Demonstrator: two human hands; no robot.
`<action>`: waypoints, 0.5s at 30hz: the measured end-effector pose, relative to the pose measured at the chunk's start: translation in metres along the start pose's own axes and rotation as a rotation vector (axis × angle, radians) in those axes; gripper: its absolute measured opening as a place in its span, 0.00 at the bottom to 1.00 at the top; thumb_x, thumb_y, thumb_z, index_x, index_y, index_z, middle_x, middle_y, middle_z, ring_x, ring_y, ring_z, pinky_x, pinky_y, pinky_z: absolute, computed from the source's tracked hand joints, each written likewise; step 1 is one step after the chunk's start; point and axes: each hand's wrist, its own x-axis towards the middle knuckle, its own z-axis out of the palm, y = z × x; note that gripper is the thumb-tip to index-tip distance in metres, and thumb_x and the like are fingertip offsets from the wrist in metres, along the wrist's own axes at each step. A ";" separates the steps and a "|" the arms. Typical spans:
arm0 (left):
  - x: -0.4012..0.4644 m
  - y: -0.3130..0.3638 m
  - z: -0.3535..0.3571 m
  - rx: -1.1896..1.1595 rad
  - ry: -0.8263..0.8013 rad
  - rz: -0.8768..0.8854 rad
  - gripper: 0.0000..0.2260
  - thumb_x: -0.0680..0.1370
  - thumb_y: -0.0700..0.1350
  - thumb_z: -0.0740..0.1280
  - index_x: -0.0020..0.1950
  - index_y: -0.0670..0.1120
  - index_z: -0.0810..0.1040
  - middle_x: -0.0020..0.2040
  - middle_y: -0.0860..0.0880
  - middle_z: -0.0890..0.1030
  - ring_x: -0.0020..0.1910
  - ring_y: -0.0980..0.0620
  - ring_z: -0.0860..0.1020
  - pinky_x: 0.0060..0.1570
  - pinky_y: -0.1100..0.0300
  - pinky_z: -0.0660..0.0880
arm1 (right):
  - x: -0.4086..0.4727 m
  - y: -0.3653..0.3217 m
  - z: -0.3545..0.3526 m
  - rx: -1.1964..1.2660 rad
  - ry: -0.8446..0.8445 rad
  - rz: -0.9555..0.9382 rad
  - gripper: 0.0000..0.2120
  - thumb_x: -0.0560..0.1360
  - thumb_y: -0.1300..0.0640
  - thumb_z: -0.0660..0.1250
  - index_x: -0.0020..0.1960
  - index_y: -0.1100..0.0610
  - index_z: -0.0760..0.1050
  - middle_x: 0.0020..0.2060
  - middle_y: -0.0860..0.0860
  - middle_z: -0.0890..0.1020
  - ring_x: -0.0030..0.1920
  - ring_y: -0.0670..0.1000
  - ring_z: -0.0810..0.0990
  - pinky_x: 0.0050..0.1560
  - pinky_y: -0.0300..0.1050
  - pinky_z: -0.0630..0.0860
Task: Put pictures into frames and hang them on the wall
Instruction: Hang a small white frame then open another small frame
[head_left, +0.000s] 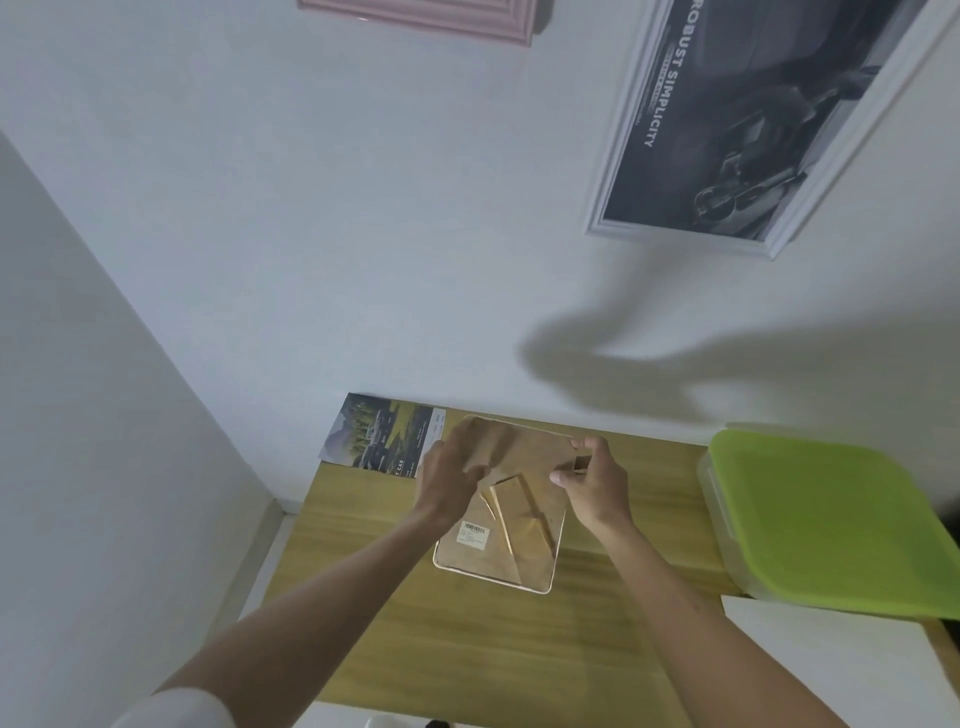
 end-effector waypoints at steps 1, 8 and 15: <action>-0.001 -0.002 0.000 -0.020 0.001 -0.012 0.31 0.74 0.42 0.74 0.73 0.57 0.66 0.47 0.47 0.77 0.43 0.51 0.74 0.44 0.60 0.68 | 0.002 0.001 0.000 0.000 -0.018 0.015 0.21 0.72 0.63 0.73 0.62 0.56 0.71 0.44 0.56 0.84 0.45 0.58 0.84 0.38 0.37 0.76; 0.004 -0.015 -0.003 -0.142 -0.035 -0.159 0.22 0.72 0.41 0.75 0.61 0.53 0.70 0.41 0.48 0.81 0.35 0.52 0.76 0.34 0.61 0.72 | 0.010 0.006 0.005 -0.016 -0.084 0.059 0.15 0.73 0.60 0.73 0.57 0.56 0.73 0.47 0.49 0.82 0.46 0.47 0.82 0.50 0.45 0.80; 0.025 -0.027 -0.002 -0.142 -0.063 -0.357 0.16 0.68 0.46 0.79 0.49 0.45 0.76 0.43 0.49 0.80 0.41 0.52 0.78 0.34 0.61 0.69 | 0.004 0.029 0.021 0.079 -0.061 0.119 0.03 0.75 0.55 0.72 0.47 0.54 0.81 0.42 0.44 0.85 0.46 0.45 0.83 0.42 0.35 0.73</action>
